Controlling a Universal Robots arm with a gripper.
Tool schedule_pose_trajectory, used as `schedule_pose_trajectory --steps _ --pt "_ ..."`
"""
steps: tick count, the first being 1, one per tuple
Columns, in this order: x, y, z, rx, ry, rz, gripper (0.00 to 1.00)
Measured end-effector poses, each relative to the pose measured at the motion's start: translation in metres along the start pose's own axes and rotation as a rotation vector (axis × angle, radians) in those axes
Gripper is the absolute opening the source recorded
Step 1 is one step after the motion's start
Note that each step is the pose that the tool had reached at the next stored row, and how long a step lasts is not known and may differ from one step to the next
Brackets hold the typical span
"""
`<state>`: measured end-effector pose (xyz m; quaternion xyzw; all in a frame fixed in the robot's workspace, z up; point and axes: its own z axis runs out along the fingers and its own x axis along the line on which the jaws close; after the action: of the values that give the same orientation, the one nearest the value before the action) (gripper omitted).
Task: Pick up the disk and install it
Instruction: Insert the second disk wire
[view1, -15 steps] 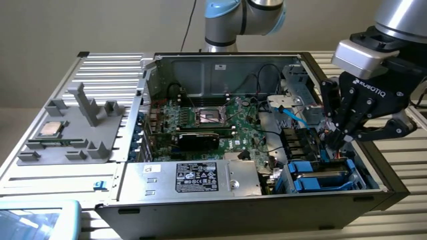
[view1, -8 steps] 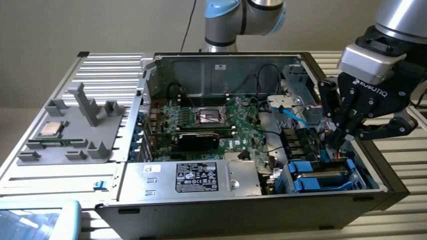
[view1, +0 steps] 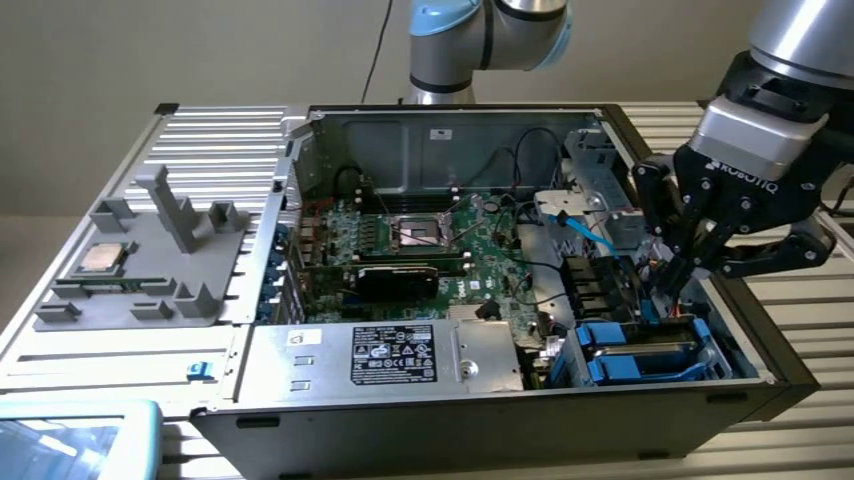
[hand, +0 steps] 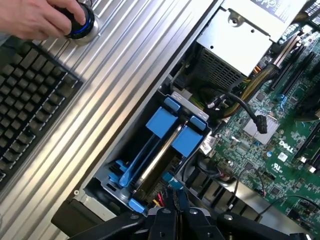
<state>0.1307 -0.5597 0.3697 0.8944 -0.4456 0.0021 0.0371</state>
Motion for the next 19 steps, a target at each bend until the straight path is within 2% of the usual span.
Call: schedule_pose_trajectory --steps 3,8,19 --pt "0.0001 0.0000 -0.0001 0.0051 -0.0006 -0.054 0.11" --pt "0.0000 0.0000 0.0000 0.0165 -0.0052 -0.146 0.11" --pt "0.0001 0.0000 0.0001 0.0295 -0.0014 -0.345 0.11"
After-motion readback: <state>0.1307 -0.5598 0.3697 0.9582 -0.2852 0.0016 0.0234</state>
